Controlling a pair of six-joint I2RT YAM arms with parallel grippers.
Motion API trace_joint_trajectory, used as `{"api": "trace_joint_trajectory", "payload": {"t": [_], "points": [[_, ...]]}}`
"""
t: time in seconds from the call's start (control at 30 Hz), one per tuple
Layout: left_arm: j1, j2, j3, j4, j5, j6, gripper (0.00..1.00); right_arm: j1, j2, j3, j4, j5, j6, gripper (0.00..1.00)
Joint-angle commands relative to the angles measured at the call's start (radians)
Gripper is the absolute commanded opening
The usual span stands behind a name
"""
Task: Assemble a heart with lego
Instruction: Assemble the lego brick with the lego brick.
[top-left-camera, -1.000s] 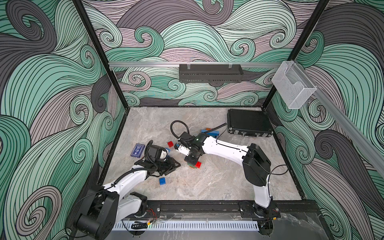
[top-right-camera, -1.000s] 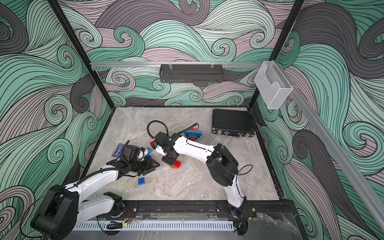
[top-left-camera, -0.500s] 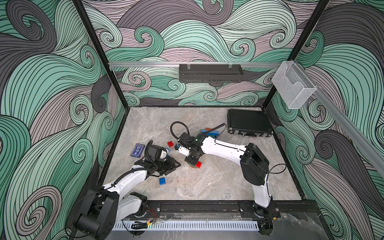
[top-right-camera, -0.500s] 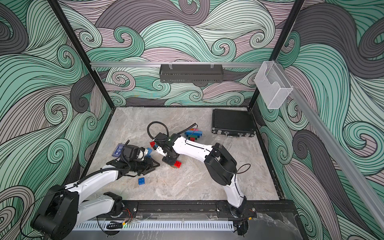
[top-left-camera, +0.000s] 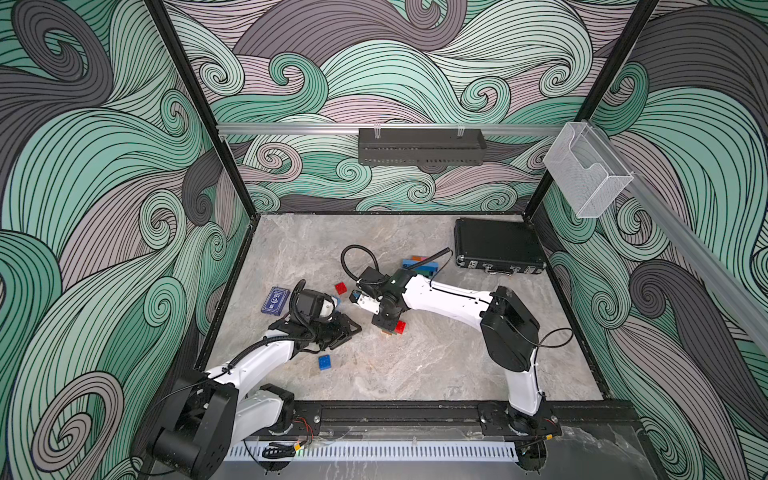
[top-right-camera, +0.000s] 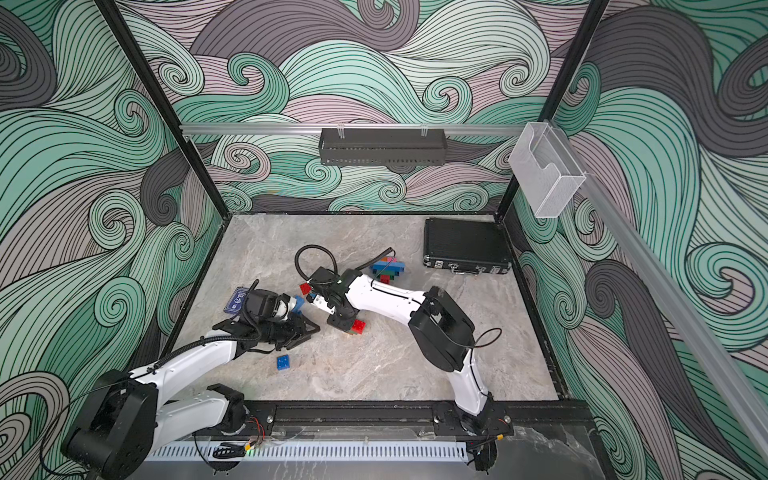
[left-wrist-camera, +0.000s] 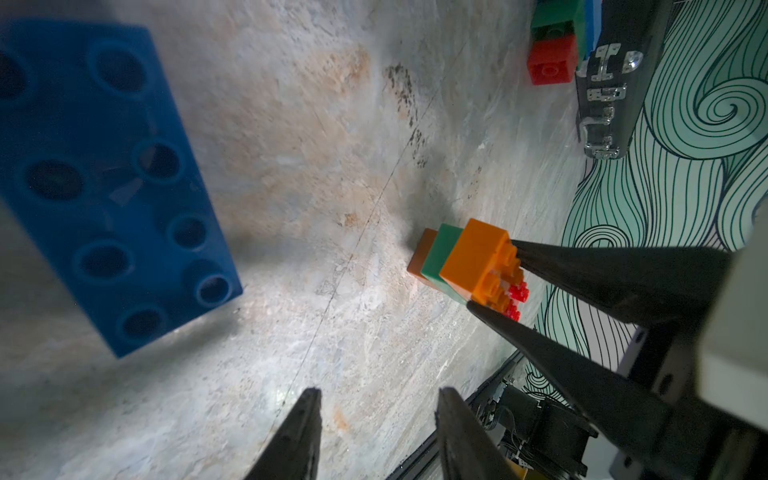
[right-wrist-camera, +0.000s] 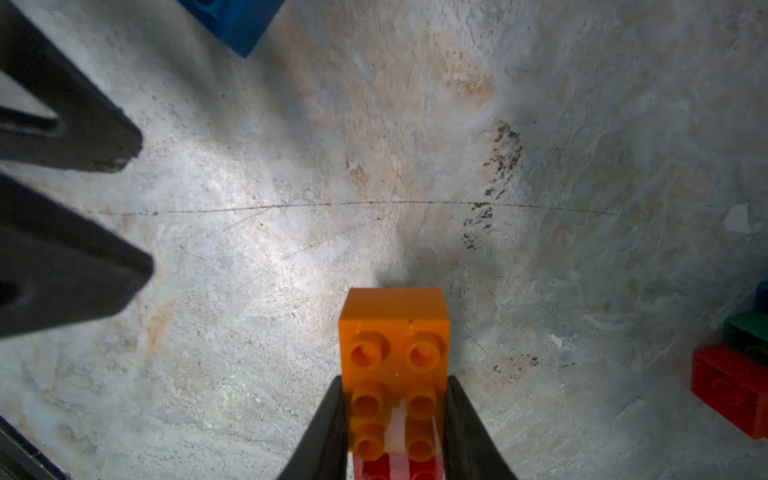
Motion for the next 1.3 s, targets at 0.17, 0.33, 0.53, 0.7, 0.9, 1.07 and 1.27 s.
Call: {"api": "trace_joint_trajectory", "payload": {"t": [0.17, 0.33, 0.53, 0.7, 0.9, 1.07, 1.27], "points": [[0.013, -0.011, 0.007, -0.012, 0.003, 0.006, 0.46, -0.025, 0.108, -0.054, -0.136, -0.115, -0.008, 0.28], [0.022, -0.032, 0.006, -0.033, -0.006, 0.007, 0.46, -0.025, 0.070, -0.048, -0.111, -0.091, -0.014, 0.27], [0.040, -0.062, 0.015, -0.061, -0.011, 0.007, 0.46, -0.019, 0.005, -0.013, -0.091, -0.139, -0.033, 0.27], [0.063, -0.118, 0.036, -0.141, -0.045, 0.008, 0.46, -0.006, -0.028, -0.007, -0.091, -0.140, -0.035, 0.28], [0.079, -0.148, 0.062, -0.258, -0.141, 0.006, 0.47, 0.027, -0.032, -0.012, -0.075, -0.117, -0.021, 0.32], [0.088, -0.169, 0.058, -0.290, -0.171, -0.005, 0.48, 0.034, -0.031, -0.028, -0.045, -0.100, -0.011, 0.40], [0.094, -0.176, 0.049, -0.283, -0.175, -0.018, 0.48, 0.035, -0.064, -0.027, -0.033, -0.107, -0.014, 0.49]]}}
